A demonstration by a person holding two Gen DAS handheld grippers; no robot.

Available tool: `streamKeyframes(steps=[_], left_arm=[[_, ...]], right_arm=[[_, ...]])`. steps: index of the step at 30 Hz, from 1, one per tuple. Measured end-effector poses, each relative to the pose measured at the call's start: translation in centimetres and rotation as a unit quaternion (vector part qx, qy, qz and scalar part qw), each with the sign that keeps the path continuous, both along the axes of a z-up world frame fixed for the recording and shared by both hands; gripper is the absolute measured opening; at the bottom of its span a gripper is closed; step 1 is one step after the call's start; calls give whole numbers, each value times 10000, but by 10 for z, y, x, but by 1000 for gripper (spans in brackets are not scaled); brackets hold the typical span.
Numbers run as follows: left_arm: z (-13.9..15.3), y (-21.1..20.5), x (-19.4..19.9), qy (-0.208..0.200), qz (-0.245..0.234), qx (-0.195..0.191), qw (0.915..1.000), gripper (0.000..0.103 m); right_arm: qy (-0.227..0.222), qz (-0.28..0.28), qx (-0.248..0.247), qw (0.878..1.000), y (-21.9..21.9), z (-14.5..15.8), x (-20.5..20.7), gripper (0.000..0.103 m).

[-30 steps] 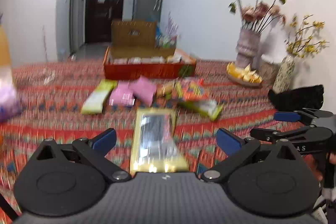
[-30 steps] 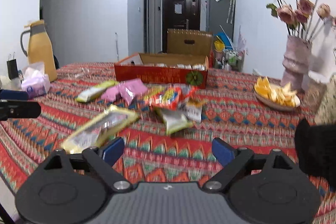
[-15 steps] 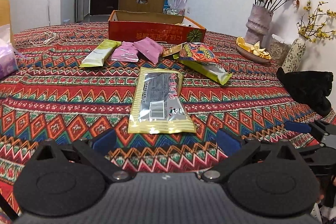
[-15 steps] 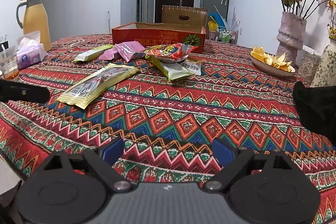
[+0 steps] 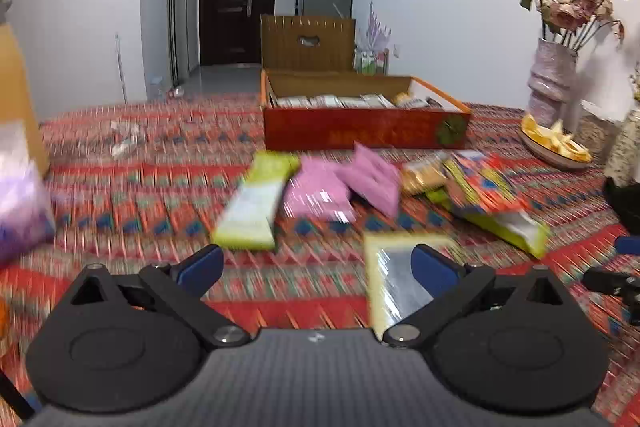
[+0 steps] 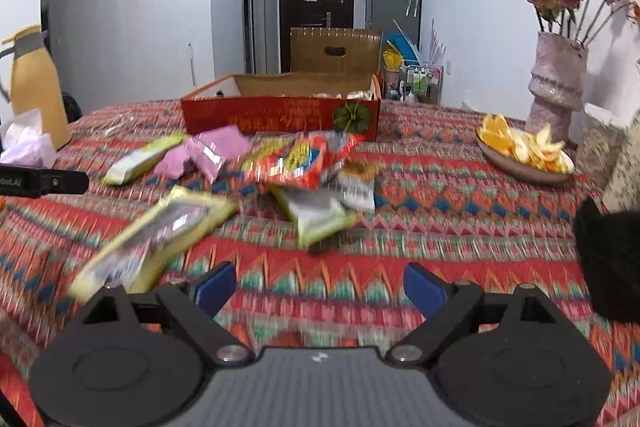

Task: Organize snacks
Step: 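Grasp a yellow-green bar packet with the left tool while the right tool grasps a colourful packet, then carry both packets over the cardboard box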

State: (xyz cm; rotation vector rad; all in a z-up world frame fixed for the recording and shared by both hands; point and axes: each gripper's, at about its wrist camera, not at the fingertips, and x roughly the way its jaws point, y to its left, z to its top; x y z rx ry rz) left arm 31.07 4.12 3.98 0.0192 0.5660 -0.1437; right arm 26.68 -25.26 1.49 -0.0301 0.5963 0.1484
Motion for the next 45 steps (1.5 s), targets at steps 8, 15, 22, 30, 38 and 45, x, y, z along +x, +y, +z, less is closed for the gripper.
streamKeyframes(steps=[8, 15, 22, 30, 38, 45], left_arm=[[-16, 8, 103, 238, -207, 372, 9988, 92], [-50, 18, 153, 516, -177, 338, 9979, 82], [-54, 31, 167, 566, 9, -115, 9983, 39], [-40, 31, 142, 559, 42, 39, 9984, 37], [-2, 24, 62, 177, 148, -315, 9992, 37], [9, 7, -9, 108, 201, -663, 9975, 37]], right_arm=[[-43, 95, -126, 9999, 32, 7, 96, 91], [122, -208, 140, 9996, 53, -9, 173, 91], [98, -215, -151, 9996, 63, -26, 190, 81], [73, -164, -316, 9993, 54, -14, 179, 51], [-114, -189, -208, 9995, 32, 3, 126, 50], [-333, -110, 61, 9994, 12, 18, 61, 50]])
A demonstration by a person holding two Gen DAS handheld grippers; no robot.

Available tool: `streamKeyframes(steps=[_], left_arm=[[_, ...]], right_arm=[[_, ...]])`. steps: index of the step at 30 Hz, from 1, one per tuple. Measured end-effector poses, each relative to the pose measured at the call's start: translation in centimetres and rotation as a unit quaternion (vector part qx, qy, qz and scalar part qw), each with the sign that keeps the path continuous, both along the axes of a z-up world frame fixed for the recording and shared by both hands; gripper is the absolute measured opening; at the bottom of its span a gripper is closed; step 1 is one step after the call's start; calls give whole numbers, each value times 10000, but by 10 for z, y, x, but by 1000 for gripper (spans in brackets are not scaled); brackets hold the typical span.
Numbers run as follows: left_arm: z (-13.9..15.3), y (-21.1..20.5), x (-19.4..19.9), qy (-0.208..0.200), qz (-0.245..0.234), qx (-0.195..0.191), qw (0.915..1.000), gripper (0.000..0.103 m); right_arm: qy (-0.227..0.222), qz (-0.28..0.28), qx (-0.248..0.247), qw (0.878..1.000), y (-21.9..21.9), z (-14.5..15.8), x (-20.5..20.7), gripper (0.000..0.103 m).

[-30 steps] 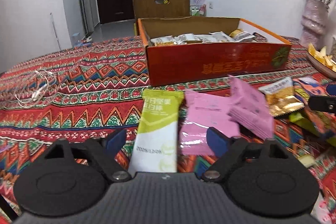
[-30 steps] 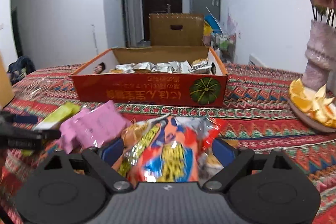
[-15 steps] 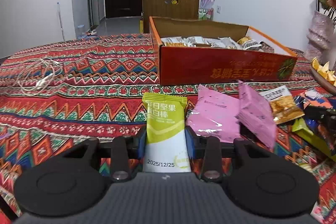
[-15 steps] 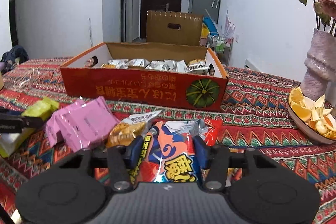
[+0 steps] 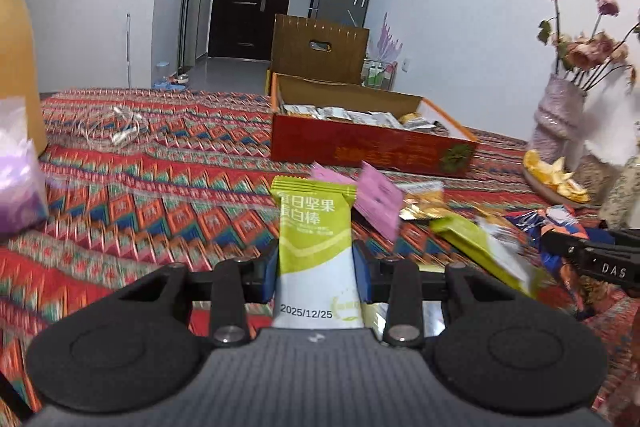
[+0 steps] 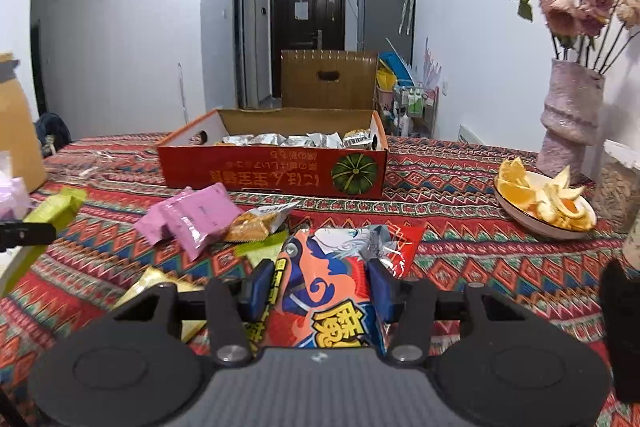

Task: Organize snacks
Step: 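Carry both packets over the cardboard box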

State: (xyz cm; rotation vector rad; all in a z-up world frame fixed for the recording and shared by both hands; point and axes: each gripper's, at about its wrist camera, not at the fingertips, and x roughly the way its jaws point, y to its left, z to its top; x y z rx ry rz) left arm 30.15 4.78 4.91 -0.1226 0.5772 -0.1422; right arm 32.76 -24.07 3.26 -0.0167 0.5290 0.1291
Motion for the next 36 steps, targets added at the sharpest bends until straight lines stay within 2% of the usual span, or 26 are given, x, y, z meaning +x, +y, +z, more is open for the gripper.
streamKeyframes(steps=[8, 14, 20, 28, 33, 36], left_arm=[[-11, -26, -58, 195, -97, 17, 9998, 38], [-11, -41, -89, 142, -197, 66, 9997, 38], [-4, -48, -102, 1, -280, 122, 9995, 38], [0, -44, -86, -41, -272, 94, 9996, 38], [15, -42, -45, -200, -312, 115, 9992, 38], [25, -44, -14, -426, -320, 271, 9982, 38]], right_arm=[[48, 44, 158, 9999, -18, -3, -76, 50], [-6, 11, 202, 9998, -27, -3, -110, 50], [-31, 13, 241, 9997, -30, -4, -125, 50], [-31, 59, 204, 9998, -26, -7, -112, 50], [-52, 147, 82, 9998, -24, -3, -79, 50], [-160, 280, 74, 9995, -25, 5, -49, 50]])
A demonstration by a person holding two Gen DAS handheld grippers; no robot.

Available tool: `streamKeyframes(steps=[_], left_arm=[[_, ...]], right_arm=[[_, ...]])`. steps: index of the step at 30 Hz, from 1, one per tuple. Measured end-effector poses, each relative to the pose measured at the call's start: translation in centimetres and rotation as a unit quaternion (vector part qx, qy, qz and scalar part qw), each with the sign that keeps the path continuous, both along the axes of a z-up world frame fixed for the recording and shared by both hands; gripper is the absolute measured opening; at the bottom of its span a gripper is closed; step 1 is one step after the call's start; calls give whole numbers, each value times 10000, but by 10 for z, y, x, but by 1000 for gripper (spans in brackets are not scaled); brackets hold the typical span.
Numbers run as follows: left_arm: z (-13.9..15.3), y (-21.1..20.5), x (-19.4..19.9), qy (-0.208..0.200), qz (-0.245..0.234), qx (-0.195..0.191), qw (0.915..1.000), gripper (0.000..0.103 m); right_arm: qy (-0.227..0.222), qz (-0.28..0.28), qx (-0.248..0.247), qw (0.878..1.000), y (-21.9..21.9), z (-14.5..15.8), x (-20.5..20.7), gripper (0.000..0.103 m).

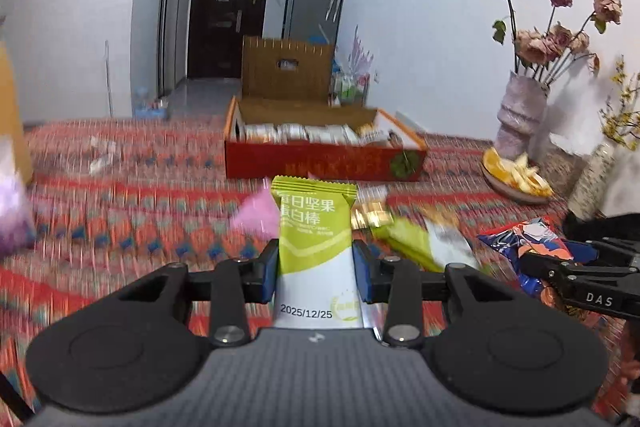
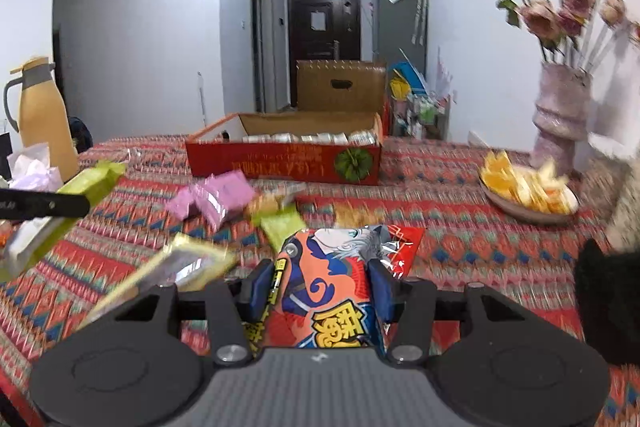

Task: Organize snacks
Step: 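Carry both packets over the cardboard box, then lower both packets into the box and open both tools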

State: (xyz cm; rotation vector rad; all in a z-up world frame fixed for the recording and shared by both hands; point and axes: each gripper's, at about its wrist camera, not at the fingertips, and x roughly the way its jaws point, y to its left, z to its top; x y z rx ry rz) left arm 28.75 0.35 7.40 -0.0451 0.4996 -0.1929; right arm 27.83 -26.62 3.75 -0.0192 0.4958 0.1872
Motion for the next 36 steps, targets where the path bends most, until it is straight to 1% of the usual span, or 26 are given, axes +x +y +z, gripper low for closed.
streamKeyframes(steps=[3, 8, 11, 13, 15, 17, 19, 21, 22, 23, 25, 26, 27, 28, 29, 30, 31, 32, 34, 36], left_arm=[[10, -1, 40, -159, -70, 29, 9998, 38], [27, -1, 125, -416, -35, 189, 9990, 38], [28, 1, 176, -394, 69, 247, 9989, 38], [26, 3, 211, -375, 145, 239, 9989, 38], [19, 6, 242, -286, 151, 178, 9993, 38], [8, 7, 275, -120, 227, 111, 9996, 38], [-4, 6, 298, -111, 296, 189, 9993, 38], [-15, 8, 315, -53, 377, 131, 9992, 38], [-20, 9, 325, 59, 393, 95, 9992, 38], [-26, 9, 334, 179, 359, 128, 9991, 38], [-35, 10, 345, 261, 414, 150, 9987, 39], [-39, 9, 350, 311, 418, 175, 9985, 39], [-45, 8, 354, 395, 403, 199, 9982, 40], [-50, 8, 356, 495, 413, 200, 9977, 47], [-55, 8, 358, 598, 392, 207, 9972, 51], [-57, 6, 355, 523, 350, 269, 9977, 58], [-57, 3, 351, 475, 384, 363, 9975, 70], [-57, 0, 349, 462, 358, 390, 9975, 71], [-54, -3, 344, 471, 224, 312, 9982, 77], [-52, -4, 340, 441, 202, 304, 9984, 77]], right_arm=[[-105, 56, -17, 9999, 1, 8, 40, 50], [-261, 368, 152, 9989, 3, 28, 121, 50], [-370, 374, 196, 9984, 4, 37, 180, 50], [-405, 322, 254, 9983, 5, 38, 214, 50], [-304, 320, 347, 9984, 6, 35, 252, 50], [-174, 298, 431, 9985, 8, 25, 287, 50], [-58, 199, 404, 9990, 11, 14, 316, 50], [45, 144, 310, 9994, 14, 0, 342, 50], [59, 158, 287, 9994, 15, -5, 352, 50], [79, 163, 251, 9995, 17, -9, 360, 50], [199, 173, 88, 9996, 22, -18, 376, 50], [257, 120, 100, 9995, 22, -24, 383, 50], [330, 112, 105, 9993, 22, -30, 388, 50], [441, 132, 61, 9989, 24, -36, 393, 51], [396, 147, -199, 9989, 29, -41, 394, 53], [364, 180, -524, 9978, 38, -45, 393, 57], [347, 189, -732, 9965, 45, -46, 392, 70], [346, 179, -761, 9963, 48, -46, 391, 86], [334, 284, -589, 9973, 49, -46, 388, 91], [344, 254, -534, 9977, 48, -46, 388, 90]])
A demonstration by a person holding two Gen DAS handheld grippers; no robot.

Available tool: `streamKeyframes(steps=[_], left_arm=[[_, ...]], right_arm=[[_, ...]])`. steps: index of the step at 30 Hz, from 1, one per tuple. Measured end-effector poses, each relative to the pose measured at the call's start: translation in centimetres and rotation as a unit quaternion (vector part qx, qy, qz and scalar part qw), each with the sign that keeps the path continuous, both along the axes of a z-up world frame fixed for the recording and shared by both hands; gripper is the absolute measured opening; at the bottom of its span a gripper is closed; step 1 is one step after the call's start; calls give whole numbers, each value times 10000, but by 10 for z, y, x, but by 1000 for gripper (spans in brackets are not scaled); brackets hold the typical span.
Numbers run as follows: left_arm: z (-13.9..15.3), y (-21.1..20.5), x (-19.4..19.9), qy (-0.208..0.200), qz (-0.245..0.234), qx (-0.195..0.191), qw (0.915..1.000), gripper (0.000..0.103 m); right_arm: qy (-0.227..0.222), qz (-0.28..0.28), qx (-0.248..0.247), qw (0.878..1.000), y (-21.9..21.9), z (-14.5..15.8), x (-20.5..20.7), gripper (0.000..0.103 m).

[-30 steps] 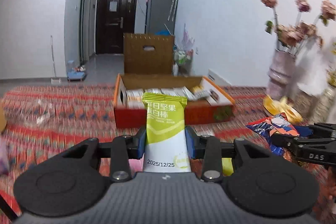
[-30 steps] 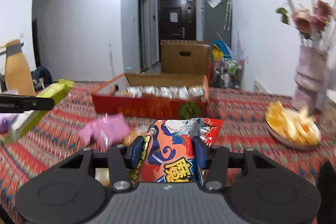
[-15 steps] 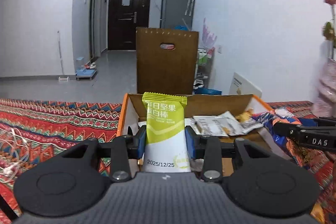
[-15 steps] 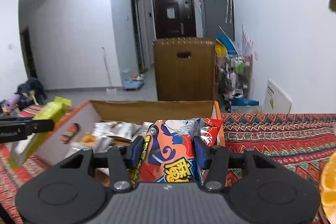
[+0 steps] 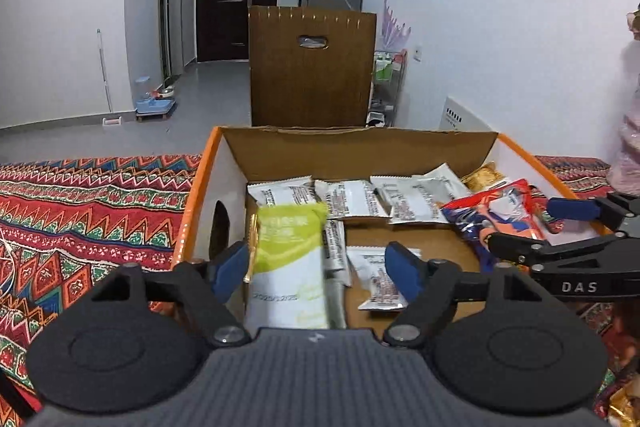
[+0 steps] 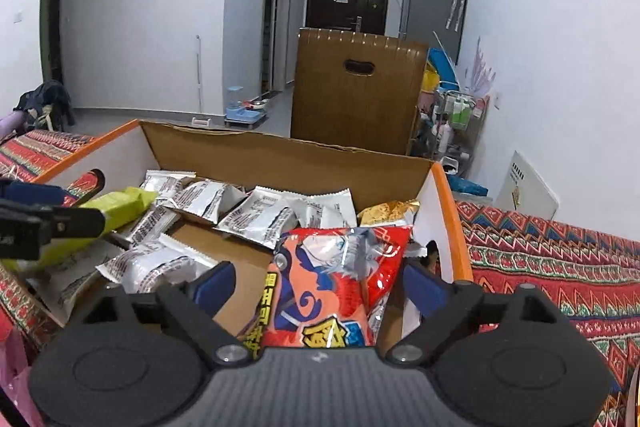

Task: Organize snacks
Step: 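Lower both packets into the box and open both tools, then move both tools back over the snack pile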

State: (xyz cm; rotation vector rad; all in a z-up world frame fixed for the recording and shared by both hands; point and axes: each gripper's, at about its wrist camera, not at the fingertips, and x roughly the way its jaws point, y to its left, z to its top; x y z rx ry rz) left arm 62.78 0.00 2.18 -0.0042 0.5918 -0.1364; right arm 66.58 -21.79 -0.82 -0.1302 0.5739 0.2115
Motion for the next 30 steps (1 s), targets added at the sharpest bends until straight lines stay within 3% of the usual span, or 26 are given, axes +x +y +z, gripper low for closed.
streamKeyframes(steps=[4, 9, 13, 18, 24, 30], left_arm=[[12, 0, -12, -124, 90, 74, 9999, 80], [47, 11, -51, -248, -10, 51, 9997, 84], [80, 10, -104, -632, -190, 159, 9977, 100], [104, 4, -190, -1138, -234, 381, 9925, 103], [113, -7, -286, -1468, -428, 367, 9876, 103], [95, -9, -364, -1375, -344, 324, 9894, 103]], right_arm=[[-73, -126, 25, 9999, -2, 10, -11, 90], [-375, -171, 123, 9991, -13, 46, -57, 90], [-700, -139, 157, 9973, -20, 83, -101, 94], [-988, -45, 126, 9950, -24, 114, -172, 97], [-1114, 181, 177, 9935, -25, 124, -264, 103], [-904, 217, 249, 9954, -26, 105, -344, 103]])
